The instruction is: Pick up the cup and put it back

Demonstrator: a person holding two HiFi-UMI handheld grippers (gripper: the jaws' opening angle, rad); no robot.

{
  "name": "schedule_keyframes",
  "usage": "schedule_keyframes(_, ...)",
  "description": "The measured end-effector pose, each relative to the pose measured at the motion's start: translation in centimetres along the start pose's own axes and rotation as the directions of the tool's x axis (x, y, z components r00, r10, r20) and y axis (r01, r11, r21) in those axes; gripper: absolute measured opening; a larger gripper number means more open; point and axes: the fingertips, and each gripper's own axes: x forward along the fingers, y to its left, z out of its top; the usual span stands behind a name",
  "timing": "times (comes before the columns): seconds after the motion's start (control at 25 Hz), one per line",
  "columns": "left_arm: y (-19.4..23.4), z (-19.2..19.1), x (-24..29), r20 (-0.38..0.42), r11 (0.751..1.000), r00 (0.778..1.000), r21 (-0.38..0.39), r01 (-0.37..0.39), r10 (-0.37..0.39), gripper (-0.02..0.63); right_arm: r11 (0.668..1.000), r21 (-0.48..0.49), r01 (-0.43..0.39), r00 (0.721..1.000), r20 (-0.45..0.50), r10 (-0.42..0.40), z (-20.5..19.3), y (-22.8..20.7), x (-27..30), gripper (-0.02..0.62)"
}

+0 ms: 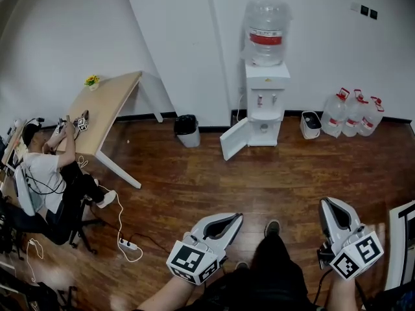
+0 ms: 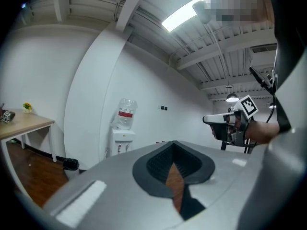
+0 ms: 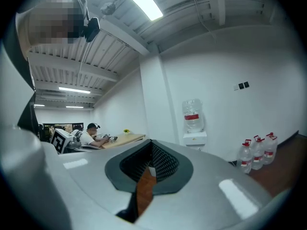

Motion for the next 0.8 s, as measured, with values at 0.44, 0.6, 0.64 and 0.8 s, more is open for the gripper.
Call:
schedule_keyframes(0.44, 4.5, 2.5, 11.3, 0.012, 0.999, 1.000, 0.038, -0.021, 0.020, 0.001, 1.000, 0.009, -0.028, 0.999, 0.020, 0.028, 2.3, -9.6, 8.0, 0.002)
schedule_keyframes(0.6, 5.8, 4.0, 15.8, 0.008, 0.998, 0.999, 0.042, -0.037, 0.037, 0.001, 0.999, 0.002, -0.052, 0.999, 0.017, 0.052, 3.8, -13.2, 11.0, 0.002)
schedule_keyframes(0.64, 6.1, 4.2, 17.0, 0.001, 0.998, 0.999, 0.042, -0.043, 0.043, 0.000, 0.998, 0.002, -0.061, 0.998, 0.015, 0.061, 4.0, -14.1, 11.6, 0.002)
schedule_keyframes(0.8, 7.1, 4.7, 21.4, -0.020, 0.996, 0.997, 0.050, -0.067, 0.068, 0.001, 0.996, 0.018, -0.082, 0.997, 0.016, 0.082, 5.0, -18.0, 14.0, 0.002)
